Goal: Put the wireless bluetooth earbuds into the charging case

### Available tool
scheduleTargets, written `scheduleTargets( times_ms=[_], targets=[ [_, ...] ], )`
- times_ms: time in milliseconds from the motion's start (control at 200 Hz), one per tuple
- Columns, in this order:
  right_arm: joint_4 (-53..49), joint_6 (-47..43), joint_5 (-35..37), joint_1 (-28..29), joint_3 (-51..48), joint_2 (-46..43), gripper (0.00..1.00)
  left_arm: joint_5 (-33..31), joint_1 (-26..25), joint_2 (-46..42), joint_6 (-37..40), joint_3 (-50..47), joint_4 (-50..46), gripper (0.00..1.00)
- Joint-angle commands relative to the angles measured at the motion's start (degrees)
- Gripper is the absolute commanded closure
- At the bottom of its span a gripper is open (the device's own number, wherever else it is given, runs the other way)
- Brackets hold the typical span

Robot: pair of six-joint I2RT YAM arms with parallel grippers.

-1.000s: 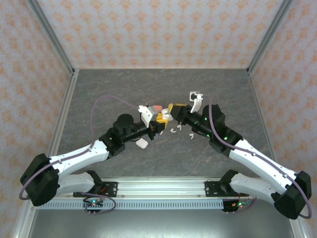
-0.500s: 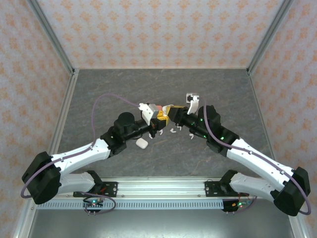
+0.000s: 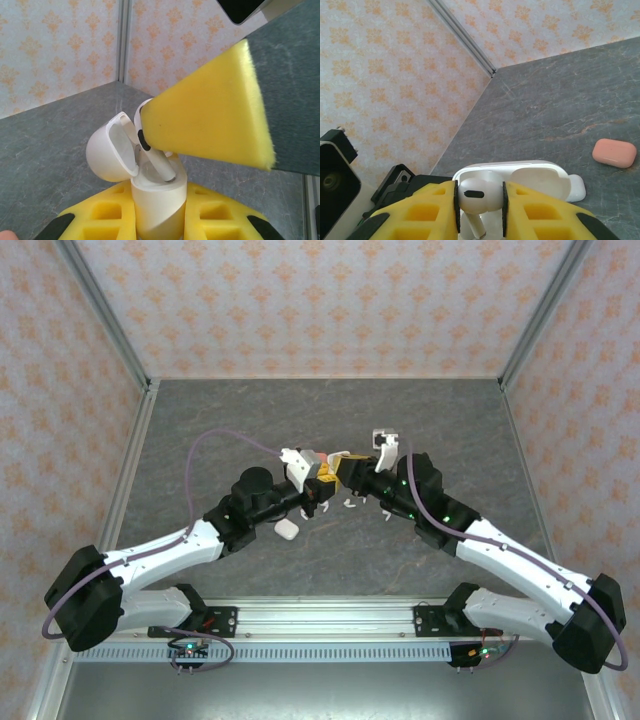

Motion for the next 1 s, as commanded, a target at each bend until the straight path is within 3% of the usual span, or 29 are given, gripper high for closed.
scheduleTargets(
  times_ms=[0, 996],
  targets=[
    [1.3, -0.5, -3.1, 1.3, 0.8, 0.6, 0.74, -1.5, -0.5, -0.8, -0.5, 1.0, 3.5, 1.00],
    [-7.1, -1.1, -2.0, 1.7, -0.1, -1.0, 0.73, -5.3, -0.5, -5.1, 0.1, -2.0, 3.1, 1.00]
  ],
)
